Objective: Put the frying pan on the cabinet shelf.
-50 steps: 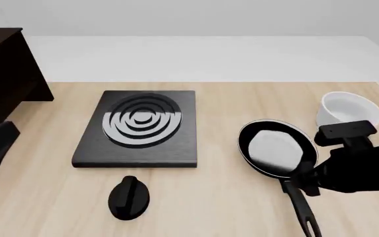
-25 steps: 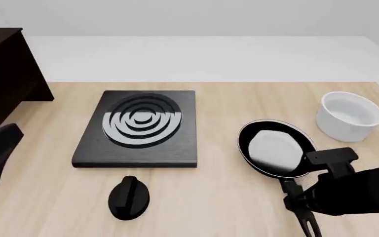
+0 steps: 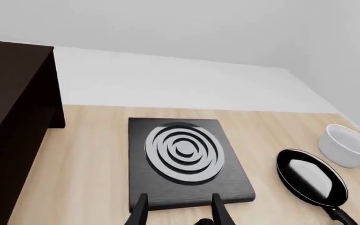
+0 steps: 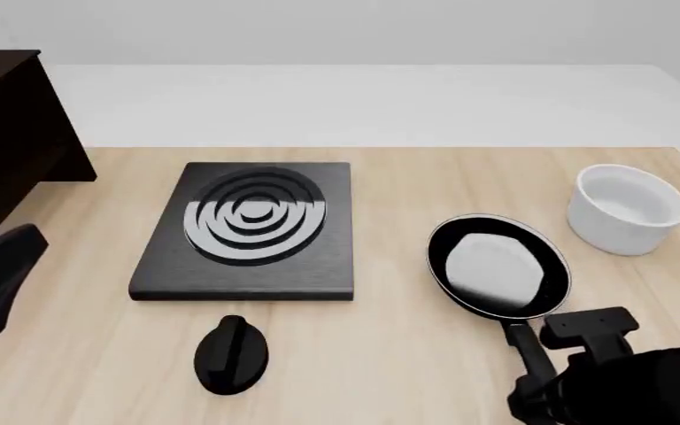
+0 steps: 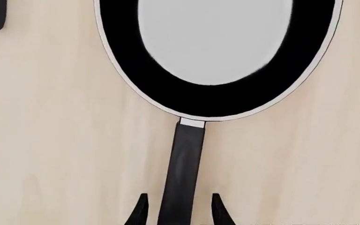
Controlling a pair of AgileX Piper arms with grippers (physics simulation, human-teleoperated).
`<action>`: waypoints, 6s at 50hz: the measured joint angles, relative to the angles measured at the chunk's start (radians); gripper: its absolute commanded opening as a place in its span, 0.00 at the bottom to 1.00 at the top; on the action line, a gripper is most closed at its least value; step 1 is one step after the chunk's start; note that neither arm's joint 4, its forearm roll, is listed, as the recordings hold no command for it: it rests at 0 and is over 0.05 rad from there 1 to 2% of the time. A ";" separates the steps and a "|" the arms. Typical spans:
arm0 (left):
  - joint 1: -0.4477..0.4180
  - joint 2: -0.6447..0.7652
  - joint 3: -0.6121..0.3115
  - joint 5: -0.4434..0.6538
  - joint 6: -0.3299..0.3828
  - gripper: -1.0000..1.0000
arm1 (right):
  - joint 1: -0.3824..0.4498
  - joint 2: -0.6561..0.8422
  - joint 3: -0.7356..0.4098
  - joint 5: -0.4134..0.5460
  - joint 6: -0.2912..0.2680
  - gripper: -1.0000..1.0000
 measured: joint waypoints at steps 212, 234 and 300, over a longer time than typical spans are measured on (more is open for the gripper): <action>-0.236 0.079 0.140 -0.432 -1.061 1.00 | 0.767 0.467 -1.163 0.007 -0.295 0.00; -0.236 0.088 0.161 -0.454 -1.072 1.00 | 0.799 0.475 -1.155 -0.010 -0.303 0.00; -0.240 0.121 0.203 -0.533 -1.118 0.00 | 0.860 0.482 -1.095 -0.065 -0.335 0.00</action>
